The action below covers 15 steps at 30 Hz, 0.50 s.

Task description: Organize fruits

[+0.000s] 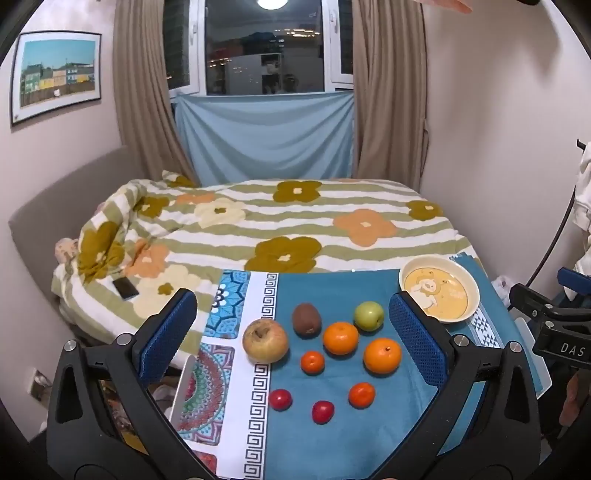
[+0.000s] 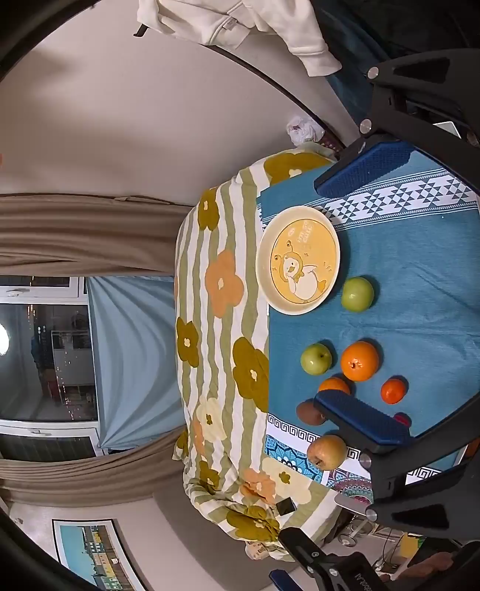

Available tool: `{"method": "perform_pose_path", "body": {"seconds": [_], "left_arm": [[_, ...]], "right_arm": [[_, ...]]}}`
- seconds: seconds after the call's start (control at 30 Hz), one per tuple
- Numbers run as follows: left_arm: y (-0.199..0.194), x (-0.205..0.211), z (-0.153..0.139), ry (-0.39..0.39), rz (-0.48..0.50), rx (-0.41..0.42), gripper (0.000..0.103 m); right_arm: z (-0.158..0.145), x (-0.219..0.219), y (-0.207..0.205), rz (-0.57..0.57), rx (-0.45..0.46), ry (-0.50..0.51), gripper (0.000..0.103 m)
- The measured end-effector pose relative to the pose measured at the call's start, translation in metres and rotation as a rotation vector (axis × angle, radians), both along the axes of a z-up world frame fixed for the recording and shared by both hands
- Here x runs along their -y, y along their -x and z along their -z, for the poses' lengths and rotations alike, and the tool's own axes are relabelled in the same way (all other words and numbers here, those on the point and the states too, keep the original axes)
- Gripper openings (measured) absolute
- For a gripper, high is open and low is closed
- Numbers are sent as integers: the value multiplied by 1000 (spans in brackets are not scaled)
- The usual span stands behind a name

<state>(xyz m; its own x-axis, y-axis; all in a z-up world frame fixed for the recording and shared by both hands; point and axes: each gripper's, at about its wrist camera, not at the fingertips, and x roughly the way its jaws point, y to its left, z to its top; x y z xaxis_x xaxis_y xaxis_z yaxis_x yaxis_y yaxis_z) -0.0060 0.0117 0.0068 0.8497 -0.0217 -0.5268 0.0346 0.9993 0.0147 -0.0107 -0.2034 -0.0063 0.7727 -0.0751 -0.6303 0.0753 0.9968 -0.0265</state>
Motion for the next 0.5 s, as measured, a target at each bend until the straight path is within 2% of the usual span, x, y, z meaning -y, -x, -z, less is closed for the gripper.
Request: {"method": "perform_pose_path", "body": {"seconds": [0.5], "left_arm": [[1, 5, 2, 5, 1, 0, 103]], "right_arm": [[-1, 0, 3, -1, -1, -3, 103]]}}
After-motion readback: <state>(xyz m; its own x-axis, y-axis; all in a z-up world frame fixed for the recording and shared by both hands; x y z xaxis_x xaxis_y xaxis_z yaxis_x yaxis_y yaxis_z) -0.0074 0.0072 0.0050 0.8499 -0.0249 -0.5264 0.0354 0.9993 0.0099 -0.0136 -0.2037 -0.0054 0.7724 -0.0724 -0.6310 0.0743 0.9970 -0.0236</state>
